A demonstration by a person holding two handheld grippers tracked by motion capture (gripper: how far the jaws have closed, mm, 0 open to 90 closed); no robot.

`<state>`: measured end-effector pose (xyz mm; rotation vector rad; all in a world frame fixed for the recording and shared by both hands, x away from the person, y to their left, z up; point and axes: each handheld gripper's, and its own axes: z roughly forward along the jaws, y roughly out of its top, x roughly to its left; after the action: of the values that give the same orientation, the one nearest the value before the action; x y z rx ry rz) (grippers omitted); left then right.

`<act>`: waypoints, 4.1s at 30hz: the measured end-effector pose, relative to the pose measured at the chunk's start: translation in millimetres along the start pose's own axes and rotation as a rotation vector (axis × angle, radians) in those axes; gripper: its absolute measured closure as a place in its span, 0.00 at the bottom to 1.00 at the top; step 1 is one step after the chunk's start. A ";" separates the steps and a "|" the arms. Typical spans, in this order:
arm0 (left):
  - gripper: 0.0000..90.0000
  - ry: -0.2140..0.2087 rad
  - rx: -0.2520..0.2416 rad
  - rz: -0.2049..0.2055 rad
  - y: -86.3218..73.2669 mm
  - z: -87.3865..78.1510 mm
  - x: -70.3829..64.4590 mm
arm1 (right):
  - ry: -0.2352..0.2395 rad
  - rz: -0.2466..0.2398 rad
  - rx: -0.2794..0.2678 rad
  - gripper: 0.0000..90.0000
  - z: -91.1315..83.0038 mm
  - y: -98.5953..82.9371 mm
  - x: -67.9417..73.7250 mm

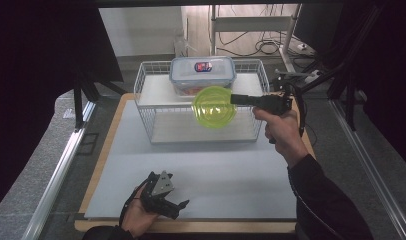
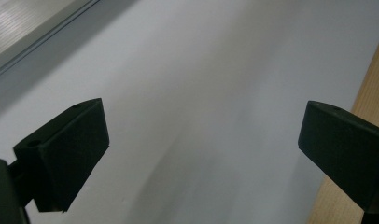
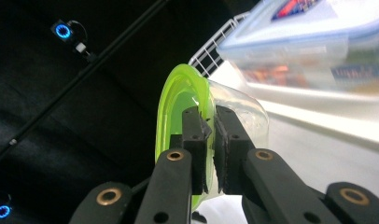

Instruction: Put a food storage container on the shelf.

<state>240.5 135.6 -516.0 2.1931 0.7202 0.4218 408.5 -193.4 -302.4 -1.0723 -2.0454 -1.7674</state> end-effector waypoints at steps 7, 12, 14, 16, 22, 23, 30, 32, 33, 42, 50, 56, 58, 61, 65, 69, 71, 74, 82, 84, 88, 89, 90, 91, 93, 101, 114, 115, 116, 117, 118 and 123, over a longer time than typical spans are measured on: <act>0.02 0.004 0.005 0.004 -0.1 0.3 -0.3 | 0.010 0.021 -0.040 0.94 1.4 25.0 5.4; 0.02 0.000 0.000 0.003 -0.2 -0.2 0.0 | -0.009 0.023 -0.064 0.94 3.6 43.9 7.9; 0.02 -0.001 -0.002 0.004 -0.2 -0.4 -0.1 | -0.027 0.019 -0.074 0.94 5.2 51.3 8.3; 0.02 -0.003 -0.003 0.007 -0.2 -0.5 -0.2 | -0.035 0.023 -0.084 0.94 7.1 57.7 7.6; 0.02 -0.004 -0.002 0.010 -0.2 -0.7 -0.5 | -0.077 0.036 -0.120 0.94 18.3 81.7 4.6; 0.02 -0.005 -0.002 0.010 -0.3 -0.7 -0.5 | -0.084 0.039 -0.124 0.94 20.9 84.9 3.9; 0.02 -0.012 0.001 0.018 -0.1 -0.1 -1.7 | -0.138 0.058 -0.132 0.94 44.2 102.0 -6.6; 0.02 -0.013 0.002 0.019 -0.1 -0.1 -1.7 | -0.150 0.062 -0.130 0.94 49.4 104.6 -9.9; 0.02 -0.014 0.001 0.019 -0.1 -0.2 -1.5 | -0.156 0.065 -0.132 0.94 52.2 105.6 -11.8; 0.02 -0.019 0.004 0.028 0.5 0.2 -2.9 | -0.232 0.077 -0.144 0.91 69.3 111.8 -23.2; 0.02 -0.024 0.010 0.030 0.5 1.3 -3.6 | -0.288 0.089 -0.168 0.81 74.5 110.8 -31.4; 0.02 -0.029 0.022 0.034 0.0 3.2 -4.5 | -0.313 0.091 -0.163 0.77 78.6 108.7 -36.0; 0.02 -0.032 0.024 0.039 0.2 3.5 -5.0 | -0.310 0.087 -0.163 0.73 78.6 108.4 -36.4; 0.02 -0.031 0.026 0.042 0.2 3.8 -5.7 | -0.310 0.069 -0.156 0.62 79.2 108.8 -35.2; 0.02 -0.031 0.023 0.041 0.3 3.5 -5.5 | -0.339 -0.003 -0.142 0.43 76.7 108.4 -31.2; 0.02 -0.031 0.026 0.043 0.5 4.4 -6.2 | -0.354 -0.059 -0.103 0.38 75.6 106.9 -27.9; 0.02 -0.029 0.029 0.048 0.7 4.6 -6.7 | -0.329 -0.058 -0.087 0.37 76.9 107.0 -28.6; 0.02 -0.032 0.031 0.047 0.6 4.9 -6.7 | -0.322 -0.073 -0.076 0.36 82.1 105.7 -27.6; 0.02 -0.030 0.034 0.046 -0.2 4.8 -5.5 | -0.283 -0.056 -0.075 0.33 94.1 102.9 -29.5; 0.02 -0.030 0.033 0.046 0.1 4.6 -5.9 | -0.274 -0.060 -0.066 0.32 94.5 102.7 -28.5; 0.02 -0.028 0.030 0.047 0.2 4.1 -6.1 | -0.300 -0.095 -0.071 0.28 84.7 100.6 -26.6; 0.02 -0.028 0.029 0.044 0.1 4.1 -6.1 | -0.304 -0.107 -0.069 0.26 80.7 98.6 -25.6; 0.02 -0.028 0.027 0.041 0.0 4.4 -5.9 | -0.303 -0.128 -0.062 0.25 77.3 95.4 -24.6; 0.02 -0.028 0.028 0.041 0.0 4.6 -5.8 | -0.303 -0.154 -0.049 0.23 74.1 91.0 -22.8; 0.02 -0.026 0.029 0.042 0.1 4.8 -6.1 | -0.308 -0.213 -0.021 0.19 68.1 78.6 -17.6; 0.02 -0.024 0.025 0.031 0.2 5.2 -5.5 | -0.311 -0.411 0.070 0.10 44.7 4.9 -0.3; 0.02 -0.022 0.028 0.015 -0.5 5.4 -4.3 | -0.341 -0.492 0.142 0.04 15.3 -105.2 -9.5; 0.02 -0.023 0.028 0.016 -0.5 5.4 -4.3 | -0.353 -0.500 0.149 0.03 13.8 -113.2 -11.4; 0.02 -0.023 0.028 0.014 -0.5 5.5 -4.4 | -0.357 -0.501 0.152 0.03 13.1 -117.8 -12.4; 0.02 -0.020 0.028 0.017 -0.6 5.5 -4.3 | -0.360 -0.504 0.154 0.03 12.3 -123.6 -13.7; 0.02 -0.020 0.028 0.017 -0.6 5.5 -4.3 | -0.362 -0.506 0.160 0.03 11.9 -129.0 -14.9; 0.02 -0.018 0.028 0.017 -0.9 5.5 -4.5 | -0.382 -0.521 0.191 0.01 11.0 -157.9 -20.4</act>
<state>239.4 130.2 -520.5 2.2277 0.7023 0.4024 323.0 -191.2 -437.1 -0.9306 -2.8758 -1.6098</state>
